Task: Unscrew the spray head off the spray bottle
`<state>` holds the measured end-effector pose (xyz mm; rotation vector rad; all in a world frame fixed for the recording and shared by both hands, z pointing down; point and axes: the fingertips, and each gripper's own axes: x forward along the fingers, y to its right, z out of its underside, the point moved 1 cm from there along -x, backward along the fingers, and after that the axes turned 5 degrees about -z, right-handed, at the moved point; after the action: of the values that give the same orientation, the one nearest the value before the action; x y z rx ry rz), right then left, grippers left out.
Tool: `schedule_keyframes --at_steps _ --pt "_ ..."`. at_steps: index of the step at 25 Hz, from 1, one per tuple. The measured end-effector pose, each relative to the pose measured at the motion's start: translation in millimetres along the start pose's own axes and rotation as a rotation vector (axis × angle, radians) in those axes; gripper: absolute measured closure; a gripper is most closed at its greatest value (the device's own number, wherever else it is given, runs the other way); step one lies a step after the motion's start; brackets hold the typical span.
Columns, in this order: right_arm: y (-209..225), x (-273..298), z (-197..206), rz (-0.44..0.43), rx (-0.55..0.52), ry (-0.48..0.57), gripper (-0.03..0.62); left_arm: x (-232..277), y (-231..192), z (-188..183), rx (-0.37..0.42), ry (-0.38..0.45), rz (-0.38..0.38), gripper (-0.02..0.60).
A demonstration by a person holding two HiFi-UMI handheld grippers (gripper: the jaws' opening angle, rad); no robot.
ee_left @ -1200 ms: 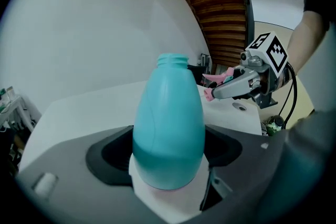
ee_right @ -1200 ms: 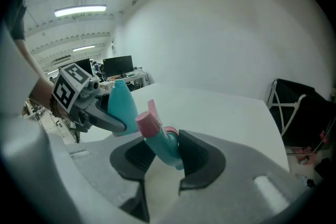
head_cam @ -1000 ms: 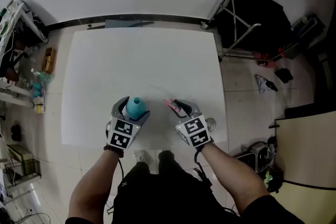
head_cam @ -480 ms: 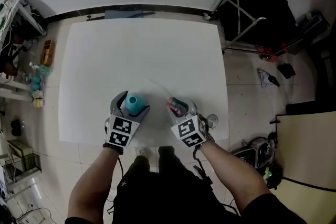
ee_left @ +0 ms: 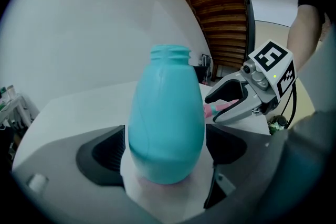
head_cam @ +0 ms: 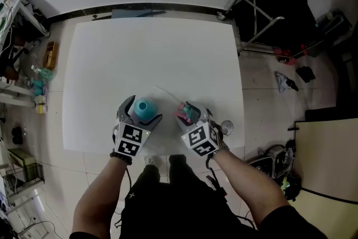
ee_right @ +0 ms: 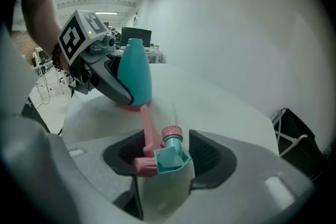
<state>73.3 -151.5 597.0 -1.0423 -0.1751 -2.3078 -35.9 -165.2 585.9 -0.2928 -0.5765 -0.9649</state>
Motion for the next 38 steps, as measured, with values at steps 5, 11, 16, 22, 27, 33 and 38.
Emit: schedule_keyframes --at_steps 5,11,16,22,27,33,38 --pt "-9 -2 2 -0.023 -0.019 -0.009 0.338 -4 2 2 0.005 -0.002 0.006 0.074" --pt "-16 -9 1 -0.018 -0.021 -0.006 0.336 -12 2 5 0.006 0.003 0.006 0.074" --pt "-19 -15 -4 -0.002 -0.013 0.007 0.336 -22 0 4 0.013 0.017 0.0 0.074" --pt "-27 -27 -15 0.033 0.005 0.033 0.338 -42 -4 5 0.022 0.035 -0.006 0.083" --pt "-37 -38 -24 0.078 0.02 0.055 0.338 -60 -4 6 0.046 0.06 0.01 0.103" --pt "-51 -54 -37 0.148 0.046 0.078 0.368 -85 -6 2 0.077 0.107 0.036 0.157" --pt "-62 -75 -49 0.198 0.059 0.109 0.402 -109 -2 -4 0.094 0.15 0.044 0.22"
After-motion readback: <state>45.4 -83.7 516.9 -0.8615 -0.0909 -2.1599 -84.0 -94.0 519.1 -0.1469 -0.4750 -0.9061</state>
